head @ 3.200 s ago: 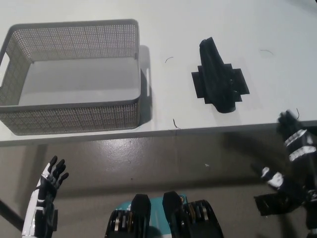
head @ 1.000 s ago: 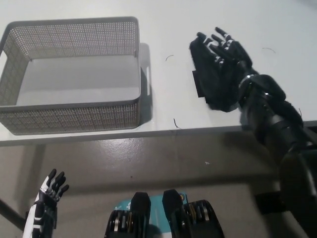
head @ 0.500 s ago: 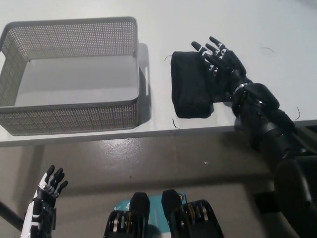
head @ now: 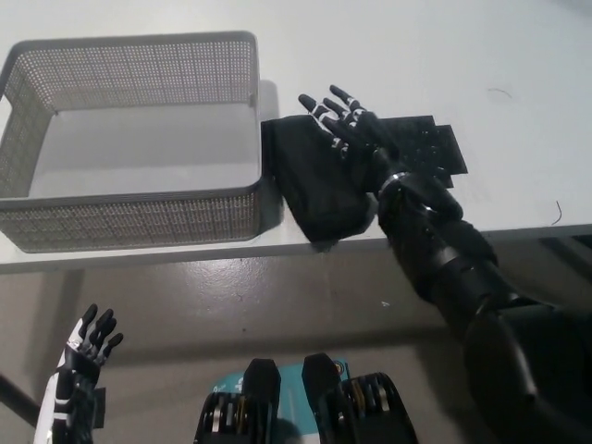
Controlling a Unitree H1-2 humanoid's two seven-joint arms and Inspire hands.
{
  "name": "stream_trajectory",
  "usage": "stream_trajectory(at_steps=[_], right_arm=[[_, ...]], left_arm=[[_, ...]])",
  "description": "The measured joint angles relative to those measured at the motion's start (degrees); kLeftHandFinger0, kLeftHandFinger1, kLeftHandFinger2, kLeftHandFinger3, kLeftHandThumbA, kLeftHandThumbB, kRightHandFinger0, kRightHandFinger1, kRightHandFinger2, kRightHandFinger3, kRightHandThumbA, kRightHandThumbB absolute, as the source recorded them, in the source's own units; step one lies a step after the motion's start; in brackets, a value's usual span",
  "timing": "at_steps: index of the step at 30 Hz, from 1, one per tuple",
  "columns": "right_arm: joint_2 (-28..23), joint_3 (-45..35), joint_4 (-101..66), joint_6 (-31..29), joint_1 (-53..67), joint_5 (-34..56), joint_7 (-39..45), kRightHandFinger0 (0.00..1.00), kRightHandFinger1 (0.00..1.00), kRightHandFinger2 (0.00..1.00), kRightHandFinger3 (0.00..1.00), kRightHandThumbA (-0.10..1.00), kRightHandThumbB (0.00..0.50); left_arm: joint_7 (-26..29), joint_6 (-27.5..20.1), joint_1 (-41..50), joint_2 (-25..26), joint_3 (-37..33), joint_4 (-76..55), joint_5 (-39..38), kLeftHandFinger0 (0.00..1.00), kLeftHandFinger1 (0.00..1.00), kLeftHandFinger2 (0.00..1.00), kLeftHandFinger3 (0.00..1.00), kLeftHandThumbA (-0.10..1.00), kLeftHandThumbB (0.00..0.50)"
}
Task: Use the right hand to push the pencil case on the right hand side to the container on the left side
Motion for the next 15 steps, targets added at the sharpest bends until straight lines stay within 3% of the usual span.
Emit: stream_trajectory(at_steps=[5, 9, 15], right_arm=[[1.1, -0.9, 0.0, 0.0, -0.3, 0.3, 0.0, 1.0, 1.0, 1.0, 1.0, 1.0, 0.302], [2.6, -1.9, 0.0, 0.0, -1.6, 0.8, 0.0, 1.0, 1.0, 1.0, 1.0, 1.0, 0.334], [5.4, -4.2, 0.0, 0.0, -3.3, 1.8, 0.0, 1.0, 1.0, 1.0, 1.0, 1.0, 0.314]], left_arm=[[0.0, 0.0, -0.1, 0.0, 0.0, 0.0, 0.0, 1.0, 1.0, 1.0, 1.0, 1.0, 0.439], [-0.2, 0.0, -0.2, 0.0, 0.0, -0.2, -0.1, 1.0, 1.0, 1.0, 1.0, 1.0, 0.445], [-0.4, 0.0, -0.4, 0.0, 0.2, -0.3, -0.5, 1.0, 1.0, 1.0, 1.0, 1.0, 0.448]])
